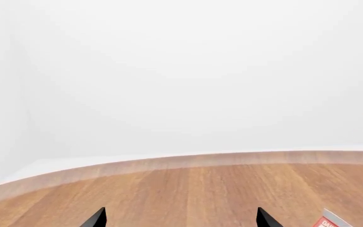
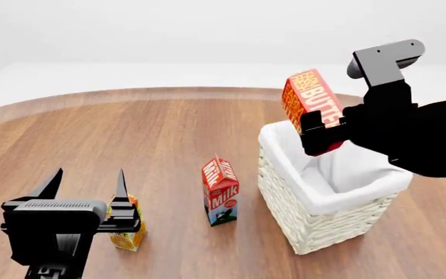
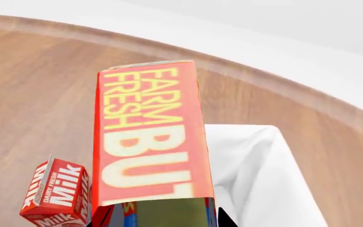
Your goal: Pick up the cream cheese box and the butter, and put them in the basket.
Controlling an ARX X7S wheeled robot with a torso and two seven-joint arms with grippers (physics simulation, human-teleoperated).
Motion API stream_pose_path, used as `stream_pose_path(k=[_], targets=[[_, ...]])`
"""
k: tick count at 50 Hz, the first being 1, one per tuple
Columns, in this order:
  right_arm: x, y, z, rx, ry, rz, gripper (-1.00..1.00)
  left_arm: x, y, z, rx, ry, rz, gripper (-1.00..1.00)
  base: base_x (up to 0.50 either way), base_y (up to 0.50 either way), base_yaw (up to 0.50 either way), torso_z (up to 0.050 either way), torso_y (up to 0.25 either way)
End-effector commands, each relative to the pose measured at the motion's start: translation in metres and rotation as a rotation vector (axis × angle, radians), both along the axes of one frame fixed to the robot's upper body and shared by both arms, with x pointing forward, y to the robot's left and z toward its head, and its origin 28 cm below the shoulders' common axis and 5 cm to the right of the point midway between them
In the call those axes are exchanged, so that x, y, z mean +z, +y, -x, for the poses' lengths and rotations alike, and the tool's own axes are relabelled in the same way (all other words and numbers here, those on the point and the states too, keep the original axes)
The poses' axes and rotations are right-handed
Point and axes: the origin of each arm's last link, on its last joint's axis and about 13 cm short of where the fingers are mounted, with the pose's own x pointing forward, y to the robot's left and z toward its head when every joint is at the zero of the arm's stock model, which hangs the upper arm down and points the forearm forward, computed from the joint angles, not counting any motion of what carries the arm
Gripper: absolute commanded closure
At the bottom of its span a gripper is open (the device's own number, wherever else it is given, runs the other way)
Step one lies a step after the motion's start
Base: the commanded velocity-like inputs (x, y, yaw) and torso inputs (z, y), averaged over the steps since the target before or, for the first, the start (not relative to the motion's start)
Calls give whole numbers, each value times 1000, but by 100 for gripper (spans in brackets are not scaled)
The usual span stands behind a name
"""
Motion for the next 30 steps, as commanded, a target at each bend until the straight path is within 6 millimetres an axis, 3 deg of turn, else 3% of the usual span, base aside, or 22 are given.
stream_pose_path(k=[1,18,30], targets=[[4,-10,1,-48,-22,26,100,0,0,0,-3,-1,0,-100,0,0,0,0,0],[-13,-16,-6,-73,31,31,100,-1,-1,0,-5,-1,1,-100,0,0,0,1,1],[-15,-22,-3,-83,49,39,100,0,-1,0,-5,0,0,-100,0,0,0,0,1]])
